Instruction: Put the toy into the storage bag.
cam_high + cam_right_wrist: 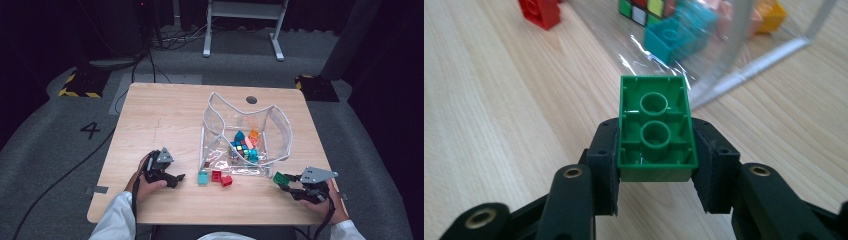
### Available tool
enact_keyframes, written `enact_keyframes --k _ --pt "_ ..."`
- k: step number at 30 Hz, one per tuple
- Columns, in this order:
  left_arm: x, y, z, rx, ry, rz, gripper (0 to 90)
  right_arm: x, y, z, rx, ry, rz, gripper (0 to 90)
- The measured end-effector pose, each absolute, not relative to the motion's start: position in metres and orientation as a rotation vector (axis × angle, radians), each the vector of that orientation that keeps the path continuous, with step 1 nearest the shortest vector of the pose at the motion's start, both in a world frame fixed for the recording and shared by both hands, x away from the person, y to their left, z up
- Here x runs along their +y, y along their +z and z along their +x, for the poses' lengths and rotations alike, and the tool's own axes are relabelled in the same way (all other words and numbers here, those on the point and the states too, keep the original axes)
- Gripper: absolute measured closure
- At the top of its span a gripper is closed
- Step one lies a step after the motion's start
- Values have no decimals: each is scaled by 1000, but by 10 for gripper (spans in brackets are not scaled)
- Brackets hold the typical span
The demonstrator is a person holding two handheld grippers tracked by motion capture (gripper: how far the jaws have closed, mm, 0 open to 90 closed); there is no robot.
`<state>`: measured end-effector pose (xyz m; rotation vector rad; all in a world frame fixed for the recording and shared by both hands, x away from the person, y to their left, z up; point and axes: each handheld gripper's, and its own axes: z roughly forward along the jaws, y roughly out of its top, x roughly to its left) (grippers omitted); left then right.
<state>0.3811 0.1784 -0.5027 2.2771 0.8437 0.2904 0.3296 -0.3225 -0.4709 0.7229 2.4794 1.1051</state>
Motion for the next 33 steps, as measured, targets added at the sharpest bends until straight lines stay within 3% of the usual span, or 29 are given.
enact_keyframes --k 12,24,33 --pt "178 -503 381 844 291 2277 88 -355 -436 343 2309 1153 812 592" --pt "178 -503 381 844 290 2277 88 -374 -371 386 2130 1214 831 593" --pt "178 -503 381 844 290 2277 88 -366 -344 416 2088 1258 837 593"
